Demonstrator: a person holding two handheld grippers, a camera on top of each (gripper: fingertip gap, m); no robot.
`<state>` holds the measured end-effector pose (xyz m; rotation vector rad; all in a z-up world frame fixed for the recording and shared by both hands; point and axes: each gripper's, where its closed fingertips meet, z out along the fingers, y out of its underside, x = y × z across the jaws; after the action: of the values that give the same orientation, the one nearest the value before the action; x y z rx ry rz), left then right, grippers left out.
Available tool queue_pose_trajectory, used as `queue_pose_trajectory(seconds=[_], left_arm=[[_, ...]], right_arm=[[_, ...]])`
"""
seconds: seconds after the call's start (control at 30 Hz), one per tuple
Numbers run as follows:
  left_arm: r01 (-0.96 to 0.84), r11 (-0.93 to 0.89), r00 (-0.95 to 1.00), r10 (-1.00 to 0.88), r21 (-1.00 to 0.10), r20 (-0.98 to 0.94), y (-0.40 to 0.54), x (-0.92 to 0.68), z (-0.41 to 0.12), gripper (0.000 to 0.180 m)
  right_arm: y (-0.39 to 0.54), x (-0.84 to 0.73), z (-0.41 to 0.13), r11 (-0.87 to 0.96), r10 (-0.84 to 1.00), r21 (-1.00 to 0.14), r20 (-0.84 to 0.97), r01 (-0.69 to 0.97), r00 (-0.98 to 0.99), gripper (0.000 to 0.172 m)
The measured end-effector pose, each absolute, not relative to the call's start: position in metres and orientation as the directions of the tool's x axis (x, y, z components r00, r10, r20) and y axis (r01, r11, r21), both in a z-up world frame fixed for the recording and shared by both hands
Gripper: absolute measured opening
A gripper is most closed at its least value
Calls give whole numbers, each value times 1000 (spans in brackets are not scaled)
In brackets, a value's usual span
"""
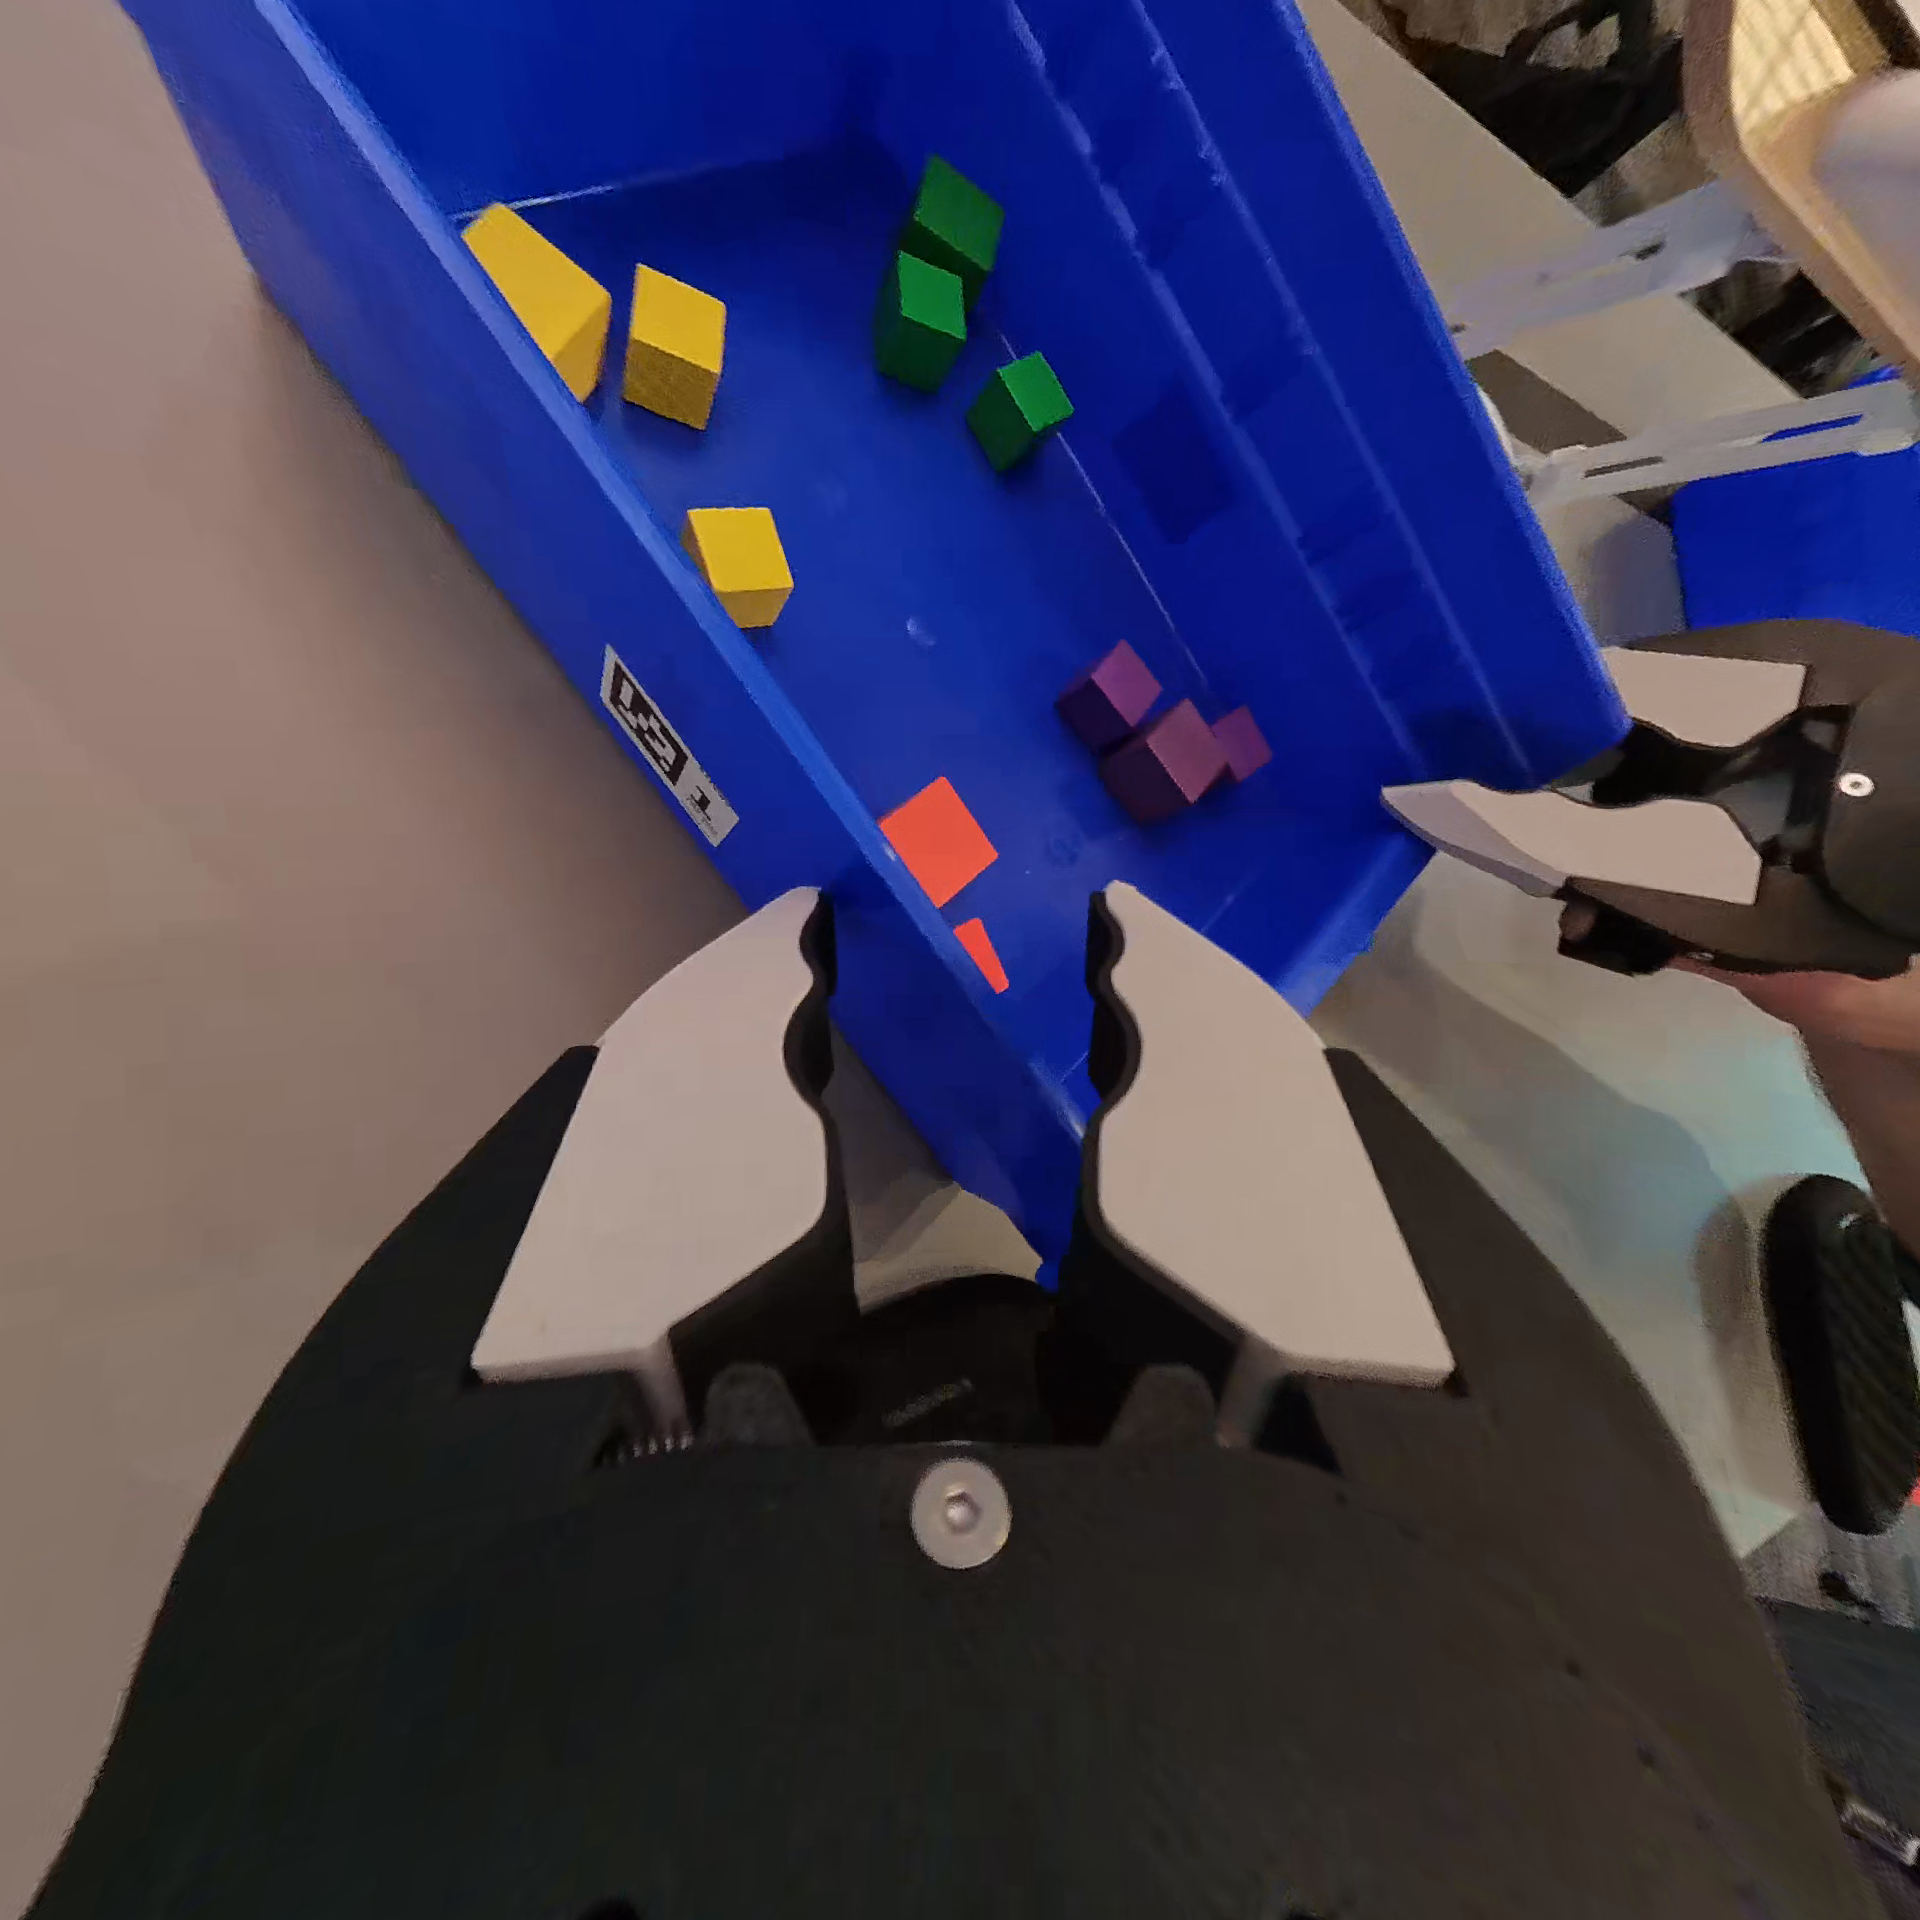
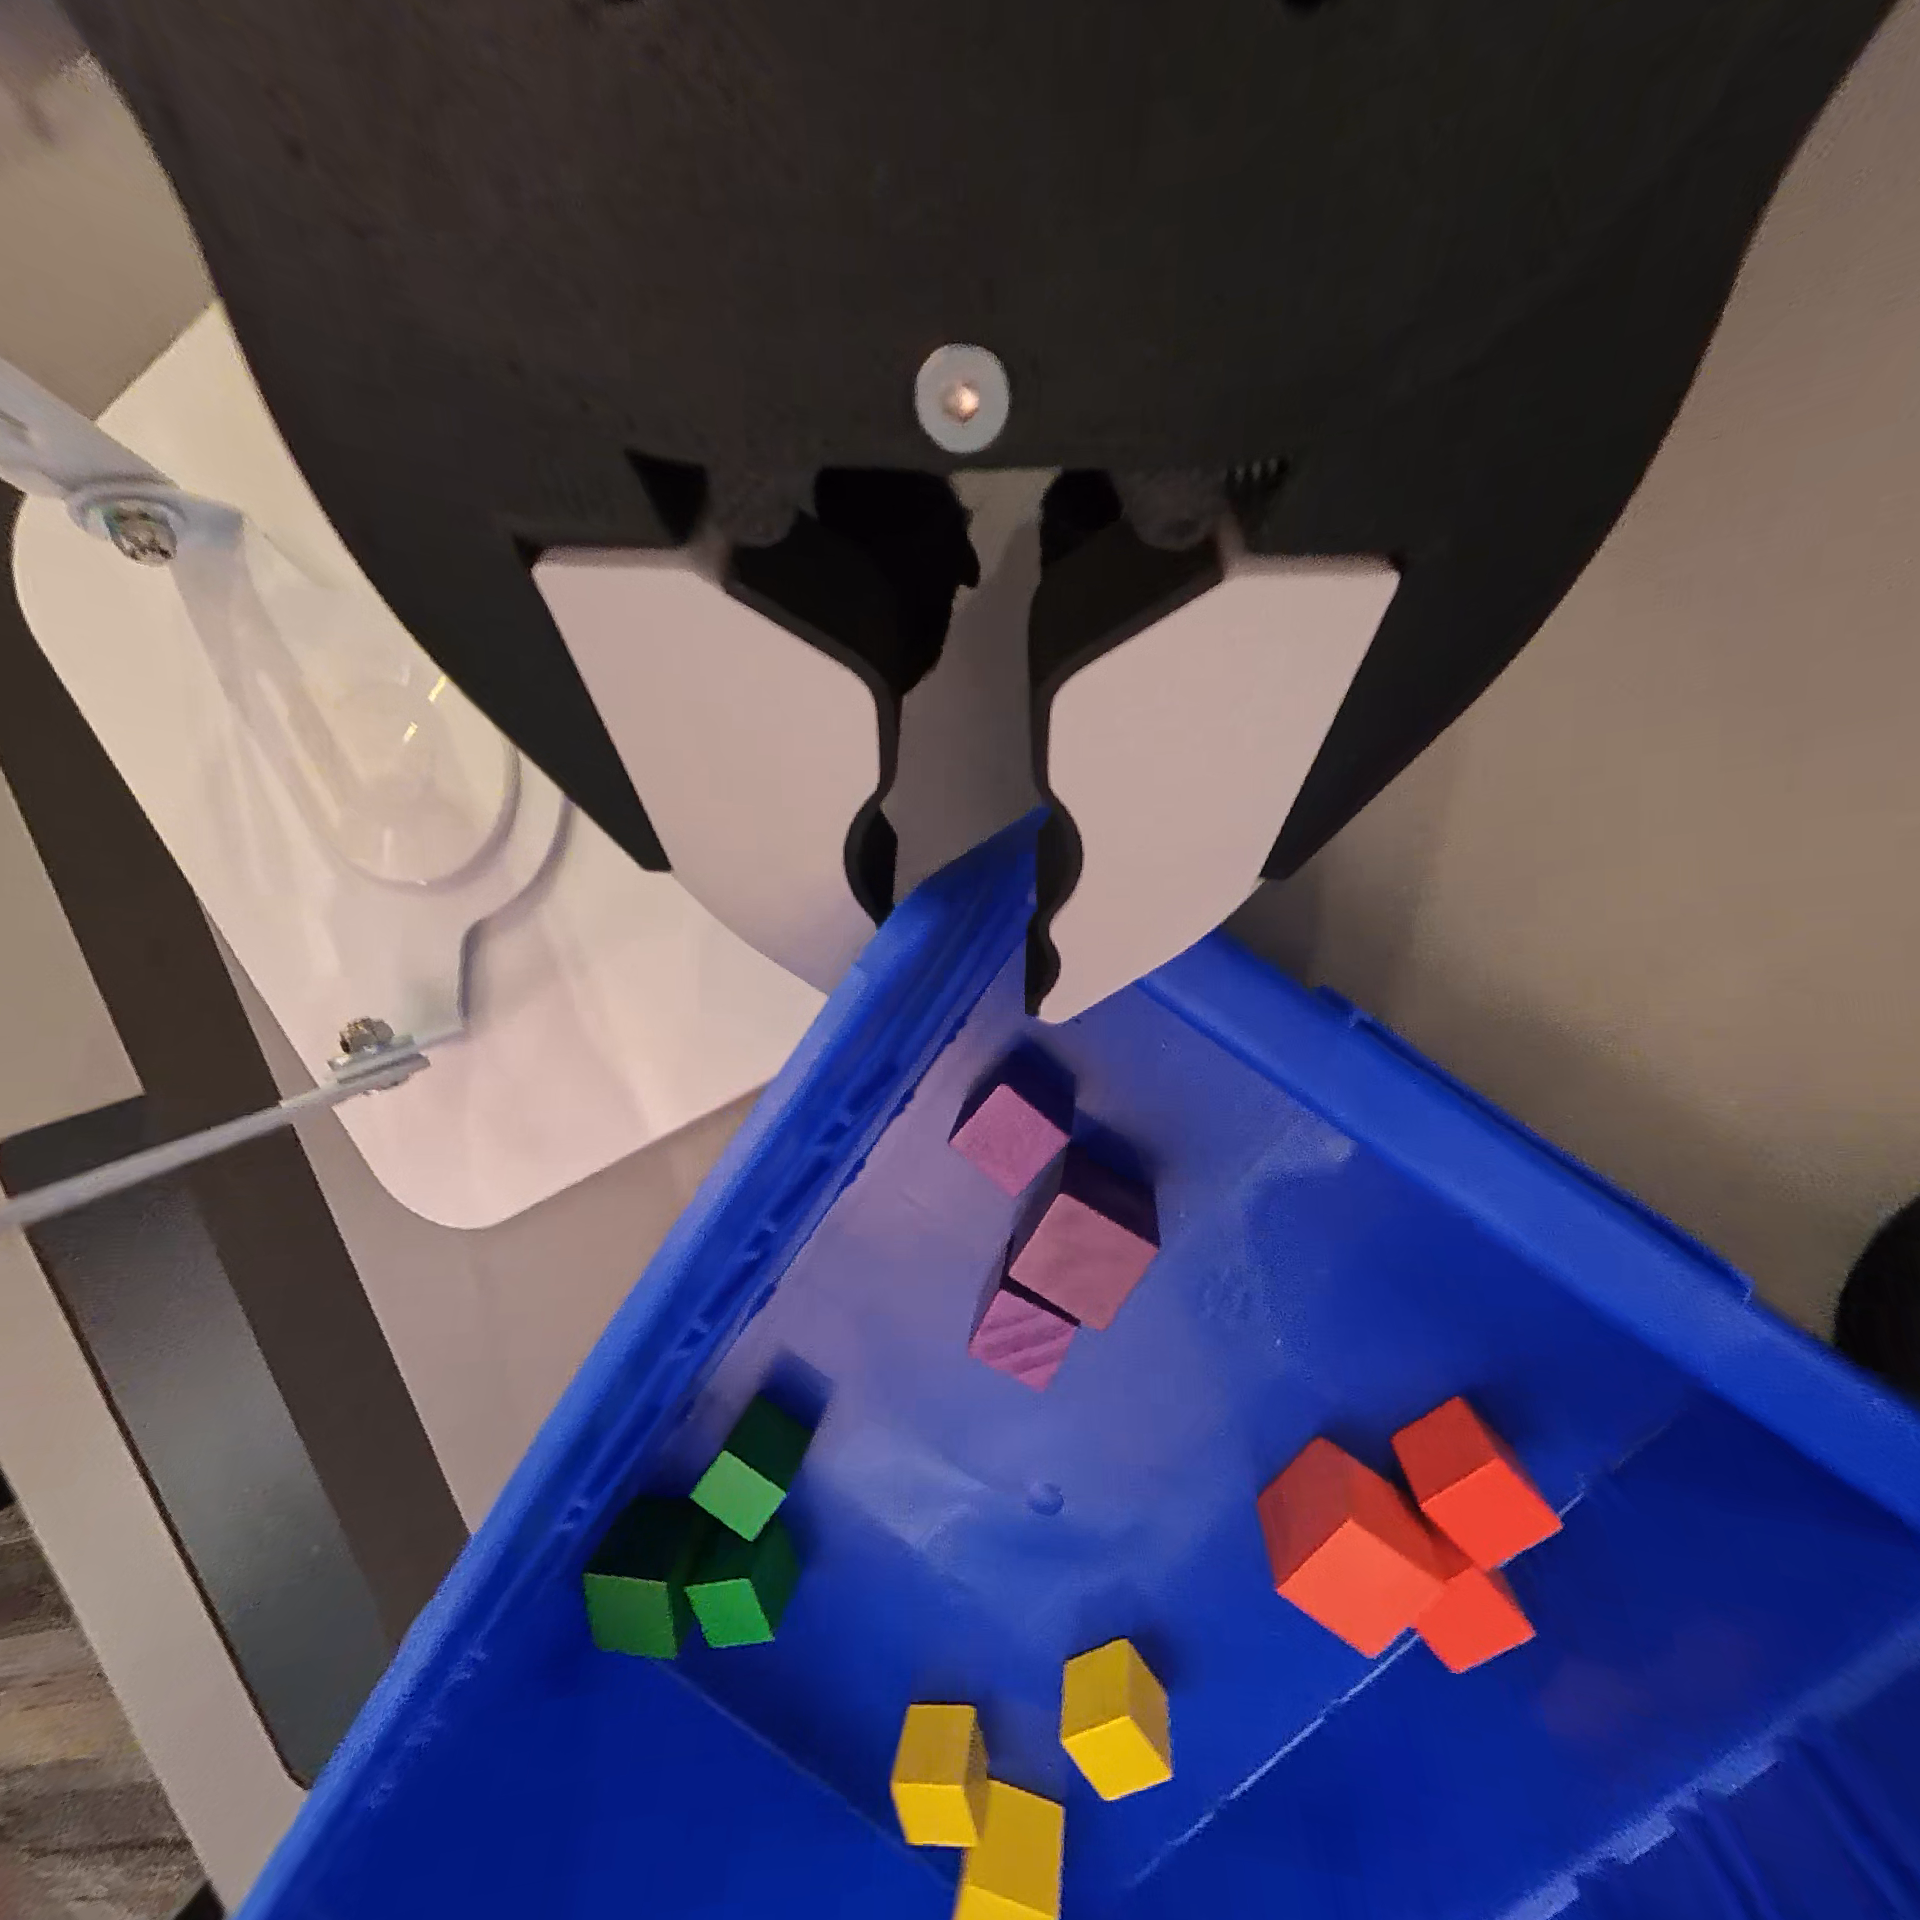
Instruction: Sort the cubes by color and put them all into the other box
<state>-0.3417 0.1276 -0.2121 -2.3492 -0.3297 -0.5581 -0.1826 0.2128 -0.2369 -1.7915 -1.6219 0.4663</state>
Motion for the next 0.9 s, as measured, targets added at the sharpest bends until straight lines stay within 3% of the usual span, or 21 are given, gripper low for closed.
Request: queue_pose_trajectory(seconds=[0.47,0.9], left_arm=[[208,-811,935,1,-547,354,166,-433,-212,17],[109,-822,947,-85,-559,309,218,-484,-211,12]], right_arm=[[172,-239,-234,-85,982,-711,58,698,179,29],[174,-288,-233,-205,970,-754,-70,624,234,40]])
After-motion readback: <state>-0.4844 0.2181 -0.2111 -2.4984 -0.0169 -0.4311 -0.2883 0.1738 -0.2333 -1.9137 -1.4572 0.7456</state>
